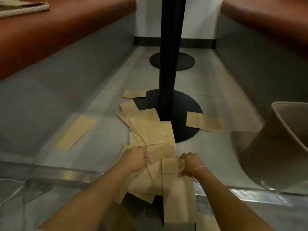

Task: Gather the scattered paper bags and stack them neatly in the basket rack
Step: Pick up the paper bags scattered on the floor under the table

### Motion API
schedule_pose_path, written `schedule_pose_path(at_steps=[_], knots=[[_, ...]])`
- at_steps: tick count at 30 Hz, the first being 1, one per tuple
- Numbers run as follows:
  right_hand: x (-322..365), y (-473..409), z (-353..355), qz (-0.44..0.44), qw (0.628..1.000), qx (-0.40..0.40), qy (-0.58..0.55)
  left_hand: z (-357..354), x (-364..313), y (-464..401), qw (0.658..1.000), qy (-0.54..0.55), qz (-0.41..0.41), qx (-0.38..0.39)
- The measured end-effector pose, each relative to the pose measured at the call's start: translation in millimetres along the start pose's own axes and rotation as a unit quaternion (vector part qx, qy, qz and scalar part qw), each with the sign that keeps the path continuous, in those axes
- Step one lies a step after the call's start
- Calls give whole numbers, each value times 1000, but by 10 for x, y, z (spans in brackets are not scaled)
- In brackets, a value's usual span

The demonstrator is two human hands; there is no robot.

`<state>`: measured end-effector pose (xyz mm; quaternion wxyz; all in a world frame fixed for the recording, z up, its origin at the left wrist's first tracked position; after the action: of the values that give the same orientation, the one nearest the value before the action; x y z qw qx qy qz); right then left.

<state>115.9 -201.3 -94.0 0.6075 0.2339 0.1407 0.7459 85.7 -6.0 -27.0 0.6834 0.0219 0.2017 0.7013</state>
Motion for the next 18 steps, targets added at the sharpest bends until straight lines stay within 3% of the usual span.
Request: schedule_pose_path(at_steps=[5,9,18], knots=[[-78,-108,-285,-16,999,13,-36,-79,151,-118,1000,16,18,-3],[-208,-100,-331,-36,996,-43,-67,-104,150,-134,999,49,20,-4],[-263,-114,-406,-74,988,-28,-134,-244,119,-167,997,69,32,9]])
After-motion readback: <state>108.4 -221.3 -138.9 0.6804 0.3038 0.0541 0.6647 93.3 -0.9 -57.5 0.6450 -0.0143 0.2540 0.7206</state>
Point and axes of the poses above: each hand's wrist, its own y-axis away from the middle knuckle, its own z-axis out of the back of the hand, x = y × z, the point moved 9 cm from there along -y, towards the middle knuckle, and after that the axes turned 3 degrees about z, right-handed, at the moved point
